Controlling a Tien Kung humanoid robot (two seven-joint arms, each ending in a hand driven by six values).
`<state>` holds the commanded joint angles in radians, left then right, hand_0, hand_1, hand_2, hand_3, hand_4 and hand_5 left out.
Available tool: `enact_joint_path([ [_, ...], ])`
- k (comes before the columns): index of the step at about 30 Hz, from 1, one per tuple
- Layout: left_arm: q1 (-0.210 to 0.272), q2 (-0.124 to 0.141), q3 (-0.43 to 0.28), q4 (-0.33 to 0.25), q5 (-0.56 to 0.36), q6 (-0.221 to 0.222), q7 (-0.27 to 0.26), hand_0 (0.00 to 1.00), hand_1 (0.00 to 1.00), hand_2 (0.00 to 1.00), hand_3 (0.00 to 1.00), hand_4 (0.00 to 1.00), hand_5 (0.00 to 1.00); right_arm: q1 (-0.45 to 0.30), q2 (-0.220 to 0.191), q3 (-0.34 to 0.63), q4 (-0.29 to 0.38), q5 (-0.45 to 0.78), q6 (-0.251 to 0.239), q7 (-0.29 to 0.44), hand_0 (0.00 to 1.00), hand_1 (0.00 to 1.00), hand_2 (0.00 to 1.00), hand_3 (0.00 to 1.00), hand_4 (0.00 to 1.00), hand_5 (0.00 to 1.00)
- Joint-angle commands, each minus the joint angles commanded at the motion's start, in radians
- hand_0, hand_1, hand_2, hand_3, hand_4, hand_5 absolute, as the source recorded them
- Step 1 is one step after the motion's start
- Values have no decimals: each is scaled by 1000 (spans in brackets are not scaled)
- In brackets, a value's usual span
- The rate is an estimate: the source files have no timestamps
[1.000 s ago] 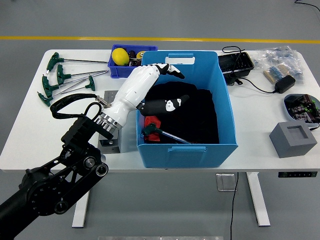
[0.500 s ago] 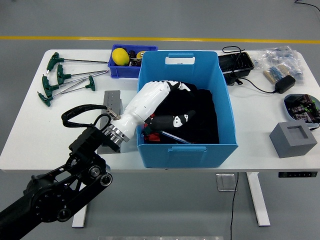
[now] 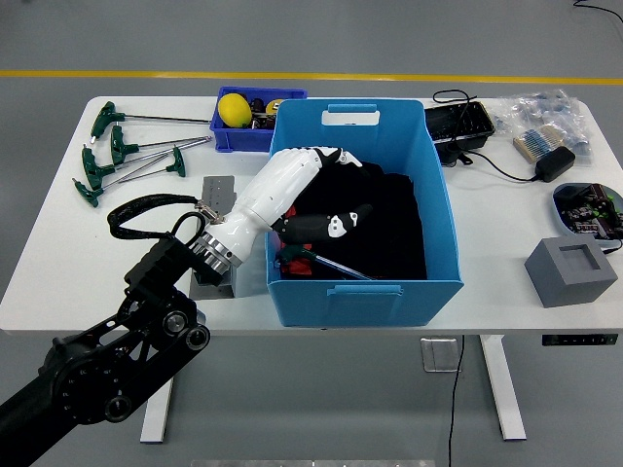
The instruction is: Lift tool from toolbox,place it in box,lift tool from toolbox,place it in box
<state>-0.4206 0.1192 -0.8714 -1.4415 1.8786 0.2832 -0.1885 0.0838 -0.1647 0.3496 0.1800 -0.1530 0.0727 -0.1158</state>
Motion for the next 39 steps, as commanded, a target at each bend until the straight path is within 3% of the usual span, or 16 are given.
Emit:
enact_joint_path([
  [7, -6, 3, -5, -3, 0, -4, -5, 528, 574, 575, 554, 696, 337, 4, -2, -91, 0, 110, -10, -65, 806, 819, 877, 833, 926, 796],
  [9, -5, 1, -4, -2, 0, -7, -7, 526, 573, 575, 555, 693, 334, 5, -1, -63, 0, 93, -9, -91, 818, 830, 880, 865, 959, 820],
  [12, -5, -2, -2, 0, 0, -8, -10, 526, 573, 575, 555, 693, 334, 5, -3, -129, 1, 151, -13, -84, 818, 830, 880, 865, 959, 820],
  [24, -7, -12, -5, 6, -4, -9, -11, 520, 563, 569, 553, 683, 324, -3, 0, -92, 9, 81, -43, -60, 772, 772, 847, 829, 960, 831],
  [32, -11, -15, 11, 9, -2, -10, -12, 520, 558, 567, 554, 677, 316, -6, 5, -97, 9, 99, -77, -48, 758, 742, 833, 808, 957, 840],
  [33, -14, -14, 15, 10, -1, -10, -12, 519, 555, 566, 554, 676, 313, -7, 7, -95, 8, 105, -83, -46, 711, 719, 819, 734, 834, 790],
  [38, -21, -13, 27, 13, -2, -10, -14, 519, 555, 566, 554, 676, 313, -9, 11, -91, 7, 113, -99, -41, 711, 719, 819, 734, 834, 790],
  [39, -21, -13, 29, 13, -2, -10, -14, 517, 553, 565, 553, 676, 313, -9, 11, -93, 6, 113, -102, -41, 675, 695, 807, 686, 759, 720],
])
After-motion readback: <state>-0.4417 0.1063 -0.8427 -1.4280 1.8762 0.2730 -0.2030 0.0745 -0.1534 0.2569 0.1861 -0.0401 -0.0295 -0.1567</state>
